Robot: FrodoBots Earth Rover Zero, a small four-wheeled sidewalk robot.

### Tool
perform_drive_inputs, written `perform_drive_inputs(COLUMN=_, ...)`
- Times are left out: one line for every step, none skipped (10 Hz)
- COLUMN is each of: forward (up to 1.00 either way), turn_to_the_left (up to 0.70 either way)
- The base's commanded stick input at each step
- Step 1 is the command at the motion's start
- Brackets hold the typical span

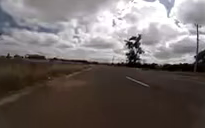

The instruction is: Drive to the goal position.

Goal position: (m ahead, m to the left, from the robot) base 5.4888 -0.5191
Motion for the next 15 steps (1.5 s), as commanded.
perform_drive_inputs(forward=0.85, turn_to_the_left=0.0)
perform_drive_inputs(forward=0.85, turn_to_the_left=0.0)
perform_drive_inputs(forward=0.85, turn_to_the_left=0.0)
perform_drive_inputs(forward=0.85, turn_to_the_left=0.0)
perform_drive_inputs(forward=0.85, turn_to_the_left=0.0)
perform_drive_inputs(forward=0.85, turn_to_the_left=0.0)
perform_drive_inputs(forward=0.85, turn_to_the_left=0.0)
perform_drive_inputs(forward=0.85, turn_to_the_left=0.0)
perform_drive_inputs(forward=0.85, turn_to_the_left=0.0)
perform_drive_inputs(forward=0.85, turn_to_the_left=0.0)
perform_drive_inputs(forward=0.85, turn_to_the_left=0.0)
perform_drive_inputs(forward=0.85, turn_to_the_left=0.0)
perform_drive_inputs(forward=0.85, turn_to_the_left=0.0)
perform_drive_inputs(forward=0.85, turn_to_the_left=0.0)
perform_drive_inputs(forward=0.85, turn_to_the_left=0.0)
